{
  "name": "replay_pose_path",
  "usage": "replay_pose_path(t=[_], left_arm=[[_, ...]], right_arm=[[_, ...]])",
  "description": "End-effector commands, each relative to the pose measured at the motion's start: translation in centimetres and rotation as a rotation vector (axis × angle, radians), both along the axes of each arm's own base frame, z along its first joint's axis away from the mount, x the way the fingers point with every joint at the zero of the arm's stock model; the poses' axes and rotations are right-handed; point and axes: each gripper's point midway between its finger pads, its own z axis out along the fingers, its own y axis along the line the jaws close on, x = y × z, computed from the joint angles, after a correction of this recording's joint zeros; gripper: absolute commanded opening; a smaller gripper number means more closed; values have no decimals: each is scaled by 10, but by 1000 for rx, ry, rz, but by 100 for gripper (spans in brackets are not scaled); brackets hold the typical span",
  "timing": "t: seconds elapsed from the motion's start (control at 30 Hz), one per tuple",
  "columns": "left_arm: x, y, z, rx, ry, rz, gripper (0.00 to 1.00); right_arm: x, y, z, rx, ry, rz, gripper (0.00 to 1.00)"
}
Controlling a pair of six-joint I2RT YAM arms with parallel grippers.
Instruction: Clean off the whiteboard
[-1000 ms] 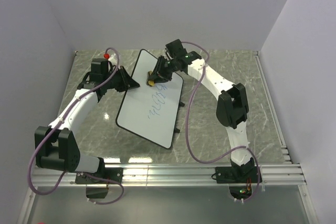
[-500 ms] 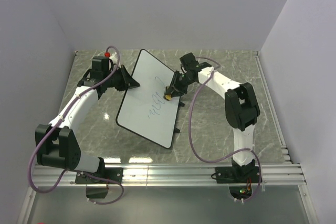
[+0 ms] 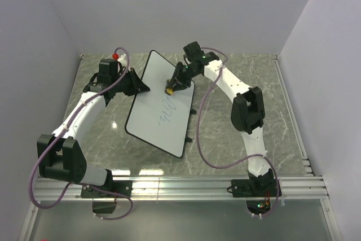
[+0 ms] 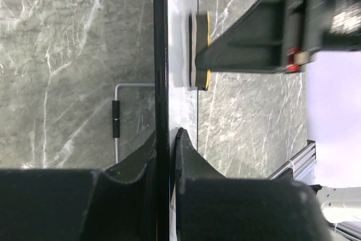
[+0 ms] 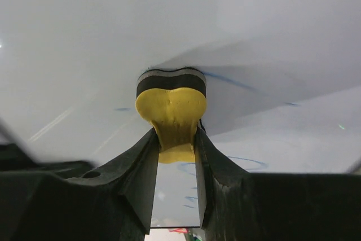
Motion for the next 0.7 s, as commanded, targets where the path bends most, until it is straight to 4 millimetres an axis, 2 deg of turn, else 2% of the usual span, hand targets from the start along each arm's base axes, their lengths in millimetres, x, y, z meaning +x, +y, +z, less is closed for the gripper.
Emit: replay_pose_path(t=[0.0, 0.13, 0.2, 0.3, 0.47, 0.5, 0.53, 0.6, 0.67], left_arm=[[1, 1, -11, 152, -70, -66, 0], [0, -4, -15, 153, -61, -81, 0], [-1, -7, -16, 156, -59, -90, 0], [-2, -8, -13, 150, -64, -85, 0], [-5, -9, -7, 148, -66, -90, 0], [-5, -10, -5, 150, -70, -89, 0], [-6, -11, -4, 149, -71, -92, 0], [-7, -11, -2, 150, -74, -90, 0], [-9, -12, 0, 151, -79, -92, 0]], right_arm=[[-8, 72, 46, 211, -49, 80, 0], [-6, 93, 67, 305, -59, 88, 0], [-7, 95, 66, 310, -54, 91, 0], [-7, 87, 52, 270, -50, 87, 0], [0, 37, -4, 140, 31, -9, 0], [10, 18, -11, 116, 35, -50, 0], [8, 2, -29, 66, 73, -75, 0], [18, -28, -47, 5, 84, -123, 0], [12, -47, -67, -44, 124, -131, 0]])
